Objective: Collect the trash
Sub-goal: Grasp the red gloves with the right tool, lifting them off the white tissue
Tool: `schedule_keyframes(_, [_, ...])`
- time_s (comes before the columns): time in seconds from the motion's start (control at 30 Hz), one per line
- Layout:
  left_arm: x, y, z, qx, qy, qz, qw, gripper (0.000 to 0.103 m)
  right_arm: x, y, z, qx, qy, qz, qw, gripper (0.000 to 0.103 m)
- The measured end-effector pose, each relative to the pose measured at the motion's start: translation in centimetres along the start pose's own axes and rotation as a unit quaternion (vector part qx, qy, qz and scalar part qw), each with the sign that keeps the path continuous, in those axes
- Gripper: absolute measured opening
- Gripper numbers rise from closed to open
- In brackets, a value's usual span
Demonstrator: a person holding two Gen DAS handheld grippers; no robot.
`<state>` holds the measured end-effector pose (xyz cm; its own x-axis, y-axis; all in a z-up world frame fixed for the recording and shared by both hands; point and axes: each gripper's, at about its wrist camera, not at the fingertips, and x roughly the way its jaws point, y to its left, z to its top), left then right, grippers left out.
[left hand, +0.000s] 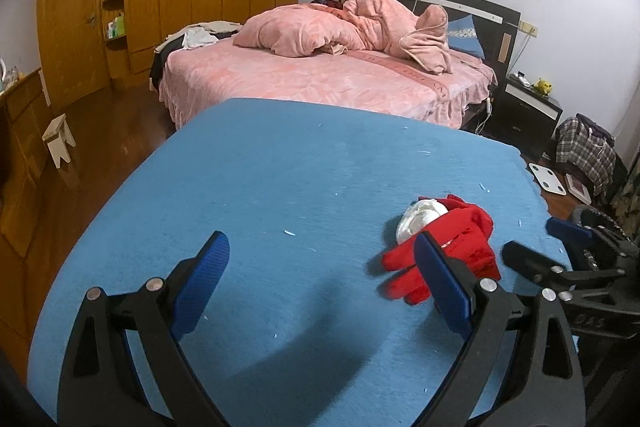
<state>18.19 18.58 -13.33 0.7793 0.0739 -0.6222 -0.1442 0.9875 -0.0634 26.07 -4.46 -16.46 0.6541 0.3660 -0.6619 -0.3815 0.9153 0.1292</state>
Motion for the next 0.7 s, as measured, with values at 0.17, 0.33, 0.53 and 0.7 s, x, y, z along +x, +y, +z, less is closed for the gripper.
schedule_keyframes(0.17, [0.5, 0.4, -0.2, -0.007, 0.003, -0.001, 1.0000, 0.091, 1.8, 0.9, -0.2, -0.009, 0.017, 0.011, 1.000, 0.078])
schedule_keyframes(0.33, [0.9, 0.5, -0.4, -0.011, 0.007, -0.001, 0.9999, 0.091, 3.2, 1.2, -0.5, -0.011, 0.045, 0.041, 0.998, 0.048])
schedule_keyframes(0.53, [0.8, 0.5, -0.4, -0.011, 0.009, -0.001, 0.9999, 0.091, 2.9, 1.5, -1.1, -0.013, 0.053, 0.064, 0.996, 0.014])
schedule_keyframes(0.7, [0.7, 0.1, -0.7, -0.010, 0.009, -0.004, 0.9999, 0.091, 1.3, 1.0, -0.7, -0.006, 0.035, 0.059, 0.998, 0.014])
